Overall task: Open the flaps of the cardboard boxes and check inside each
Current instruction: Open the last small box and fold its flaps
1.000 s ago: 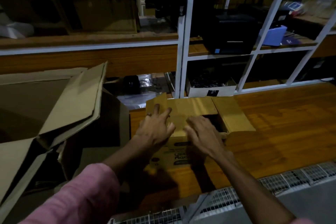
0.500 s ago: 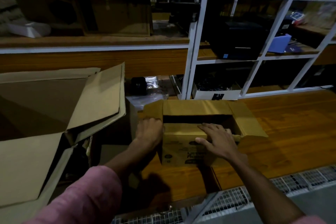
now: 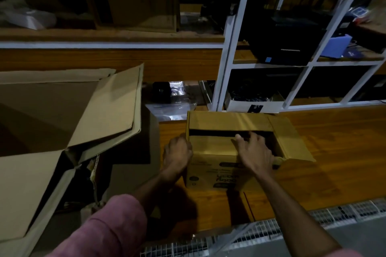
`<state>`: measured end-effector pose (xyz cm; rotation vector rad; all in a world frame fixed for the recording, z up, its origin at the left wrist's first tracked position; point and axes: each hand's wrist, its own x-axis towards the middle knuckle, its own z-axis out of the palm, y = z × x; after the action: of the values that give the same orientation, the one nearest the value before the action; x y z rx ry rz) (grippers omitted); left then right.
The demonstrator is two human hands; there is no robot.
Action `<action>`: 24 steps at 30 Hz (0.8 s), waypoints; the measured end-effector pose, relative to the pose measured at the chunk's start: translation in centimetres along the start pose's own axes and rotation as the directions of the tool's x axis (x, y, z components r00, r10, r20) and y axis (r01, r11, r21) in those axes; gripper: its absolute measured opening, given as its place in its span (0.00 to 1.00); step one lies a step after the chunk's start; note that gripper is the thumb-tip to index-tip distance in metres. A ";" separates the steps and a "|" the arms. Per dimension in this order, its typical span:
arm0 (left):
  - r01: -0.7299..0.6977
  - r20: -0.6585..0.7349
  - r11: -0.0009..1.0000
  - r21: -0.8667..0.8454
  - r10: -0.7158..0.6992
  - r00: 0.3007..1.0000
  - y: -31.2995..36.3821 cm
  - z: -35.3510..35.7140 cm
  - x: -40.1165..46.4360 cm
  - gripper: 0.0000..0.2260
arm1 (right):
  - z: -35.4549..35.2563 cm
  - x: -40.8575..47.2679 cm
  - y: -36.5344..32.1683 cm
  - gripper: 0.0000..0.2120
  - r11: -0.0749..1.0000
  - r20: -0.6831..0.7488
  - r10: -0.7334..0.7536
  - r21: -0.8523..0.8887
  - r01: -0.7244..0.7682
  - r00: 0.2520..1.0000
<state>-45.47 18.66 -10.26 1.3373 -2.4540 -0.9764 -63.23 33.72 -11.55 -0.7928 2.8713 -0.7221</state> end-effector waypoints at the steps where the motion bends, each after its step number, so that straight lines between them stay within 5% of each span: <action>1: -0.025 -0.013 1.000 0.001 0.025 1.000 -0.1 0.2 -0.2 0.08 | -0.1 0.1 -0.3 0.35 0.998 0.029 0.024 -0.060 -0.023 0.999; 4: -0.068 -0.037 0.998 -0.013 0.067 0.997 -0.4 0.3 -0.9 0.09 | -0.9 0.8 -0.3 0.33 0.998 0.029 0.055 -0.018 -0.055 0.998; 6: -0.051 -0.061 0.998 -0.036 0.049 0.997 -0.1 -0.4 -0.9 0.12 | -1.6 1.0 0.2 0.27 0.960 -0.075 0.067 0.277 -0.044 0.995; 9: -0.047 -0.165 0.999 0.003 0.046 0.985 1.0 -2.0 -0.6 0.16 | -2.0 0.3 0.5 0.18 0.655 -0.259 0.180 0.751 0.081 0.949; 12: -0.230 -0.334 0.973 -0.001 0.216 0.917 2.1 -3.3 -0.3 0.14 | -2.8 -0.6 0.6 0.24 0.417 -0.160 0.272 0.908 0.034 0.949; 14: -0.333 -0.317 0.937 -0.101 0.287 0.904 2.8 -3.8 -0.1 0.14 | -3.9 -0.8 1.1 0.27 0.342 -0.046 0.225 0.939 -0.035 0.973; 18: -0.155 0.060 0.912 -0.380 0.191 0.980 3.4 -4.4 -0.1 0.17 | -6.1 -0.6 2.9 0.22 0.419 0.216 -0.048 0.890 -0.177 0.975; 21: -0.165 0.312 0.970 -0.179 0.215 0.925 3.3 -4.2 -0.8 0.12 | -6.7 -0.5 4.2 0.16 0.619 0.346 -0.241 0.774 -0.131 0.907; 24: -0.197 0.408 0.979 -0.057 0.203 0.890 3.4 -4.0 -1.3 0.17 | -7.1 -0.8 4.1 0.16 0.738 0.467 -0.326 0.670 -0.088 0.822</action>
<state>-45.26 19.12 -4.90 0.9168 -2.8073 -1.3308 -65.87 40.23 -7.21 -0.8842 1.8282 -1.1967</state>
